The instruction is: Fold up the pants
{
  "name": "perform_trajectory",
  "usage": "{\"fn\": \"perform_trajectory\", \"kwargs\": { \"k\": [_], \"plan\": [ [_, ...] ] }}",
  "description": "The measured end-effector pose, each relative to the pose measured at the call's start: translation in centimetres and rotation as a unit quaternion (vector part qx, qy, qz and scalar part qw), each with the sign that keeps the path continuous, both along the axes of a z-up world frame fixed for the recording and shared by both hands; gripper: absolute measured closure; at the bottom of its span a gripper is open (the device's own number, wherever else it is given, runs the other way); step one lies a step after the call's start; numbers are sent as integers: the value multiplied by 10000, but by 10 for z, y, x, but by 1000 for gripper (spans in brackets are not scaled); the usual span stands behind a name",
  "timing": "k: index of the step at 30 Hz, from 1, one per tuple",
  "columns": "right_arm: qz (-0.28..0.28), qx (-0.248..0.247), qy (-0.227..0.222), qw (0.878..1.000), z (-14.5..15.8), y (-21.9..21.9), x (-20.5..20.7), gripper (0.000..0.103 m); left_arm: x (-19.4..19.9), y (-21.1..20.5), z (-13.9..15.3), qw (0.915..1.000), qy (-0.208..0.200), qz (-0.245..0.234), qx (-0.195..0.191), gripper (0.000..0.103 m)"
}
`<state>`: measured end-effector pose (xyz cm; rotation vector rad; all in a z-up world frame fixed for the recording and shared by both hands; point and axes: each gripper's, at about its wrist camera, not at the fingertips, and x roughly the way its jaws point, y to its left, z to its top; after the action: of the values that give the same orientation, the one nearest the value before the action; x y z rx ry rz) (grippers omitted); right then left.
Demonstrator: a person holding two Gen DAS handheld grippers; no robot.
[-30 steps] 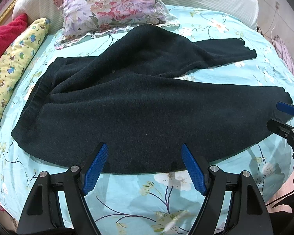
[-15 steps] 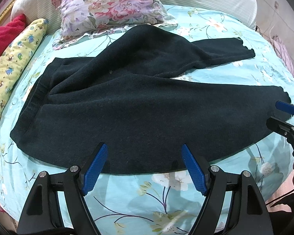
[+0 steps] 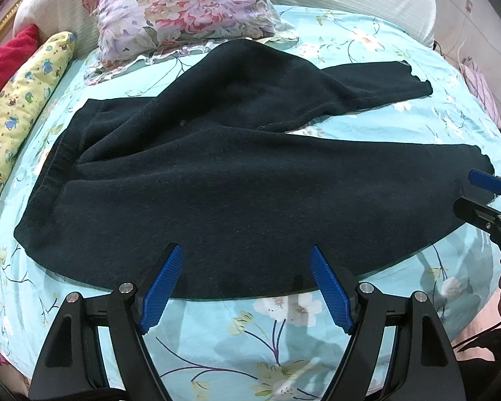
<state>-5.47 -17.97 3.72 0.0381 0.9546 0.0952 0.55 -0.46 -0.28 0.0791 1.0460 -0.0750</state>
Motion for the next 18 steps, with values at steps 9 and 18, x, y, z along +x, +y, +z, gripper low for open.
{"fn": "perform_trajectory", "kwargs": {
  "k": [9, 18],
  "plan": [
    [-267, 241, -31, 9993, 10, -19, 8, 0, 19, -5, 16, 9995, -221, -197, -80, 23],
    [-456, 309, -85, 9984, 26, -47, 43, 0, 61, -16, 31, 9988, -191, -446, 21, 23]
  ]
}}
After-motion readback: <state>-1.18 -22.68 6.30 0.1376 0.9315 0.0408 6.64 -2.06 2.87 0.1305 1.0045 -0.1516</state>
